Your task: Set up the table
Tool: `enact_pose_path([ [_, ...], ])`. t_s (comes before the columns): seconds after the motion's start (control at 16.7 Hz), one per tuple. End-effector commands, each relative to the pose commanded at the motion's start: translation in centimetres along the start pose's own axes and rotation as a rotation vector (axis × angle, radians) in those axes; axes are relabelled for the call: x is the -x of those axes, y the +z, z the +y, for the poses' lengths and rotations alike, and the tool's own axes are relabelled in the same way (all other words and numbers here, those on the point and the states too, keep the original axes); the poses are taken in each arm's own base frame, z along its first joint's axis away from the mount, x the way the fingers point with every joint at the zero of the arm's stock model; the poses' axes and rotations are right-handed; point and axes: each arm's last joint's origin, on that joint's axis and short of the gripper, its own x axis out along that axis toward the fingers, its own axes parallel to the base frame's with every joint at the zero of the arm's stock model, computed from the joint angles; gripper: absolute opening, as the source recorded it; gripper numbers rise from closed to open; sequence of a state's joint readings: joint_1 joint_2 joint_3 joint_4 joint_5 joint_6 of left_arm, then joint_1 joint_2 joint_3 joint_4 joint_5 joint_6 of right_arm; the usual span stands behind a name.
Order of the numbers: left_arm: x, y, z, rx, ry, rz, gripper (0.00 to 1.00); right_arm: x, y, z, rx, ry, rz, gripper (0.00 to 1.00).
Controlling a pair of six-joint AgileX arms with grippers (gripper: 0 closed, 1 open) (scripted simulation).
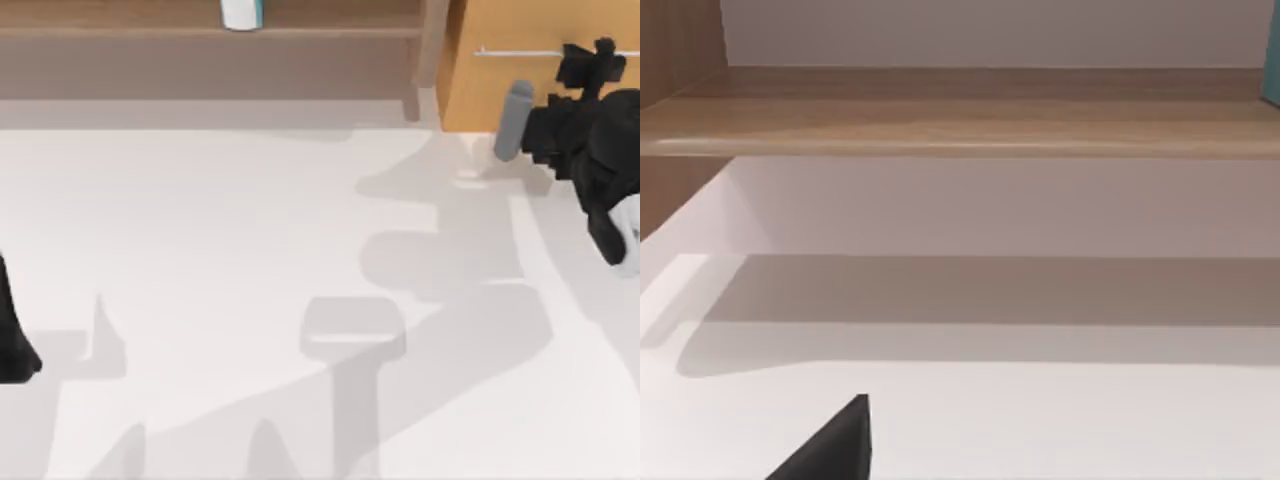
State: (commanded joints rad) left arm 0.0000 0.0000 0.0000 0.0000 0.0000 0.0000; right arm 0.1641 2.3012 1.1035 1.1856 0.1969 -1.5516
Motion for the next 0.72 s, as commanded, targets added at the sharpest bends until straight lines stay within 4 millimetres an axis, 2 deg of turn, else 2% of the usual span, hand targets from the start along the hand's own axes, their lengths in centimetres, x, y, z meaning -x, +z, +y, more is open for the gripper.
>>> enact_pose_path([
  [0.12,0.0,0.0,0.0,0.000,0.000,0.000,1.00,0.0,0.0,0.0,0.000,0.000,0.000,1.00],
  [0.18,0.0,0.0,0.0,0.000,0.000,0.000,1.00,0.8,0.1,1.4,0.002,0.055,-0.003,1.00],
  [0.42,0.0,0.0,0.0,0.000,0.000,0.000,1.00,1.1,0.4,0.4,-0.002,0.012,-0.012,1.00],
  [0.72,0.0,0.0,0.0,0.000,0.000,0.000,1.00,2.9,0.5,0.3,-0.001,0.002,-0.015,1.00],
])
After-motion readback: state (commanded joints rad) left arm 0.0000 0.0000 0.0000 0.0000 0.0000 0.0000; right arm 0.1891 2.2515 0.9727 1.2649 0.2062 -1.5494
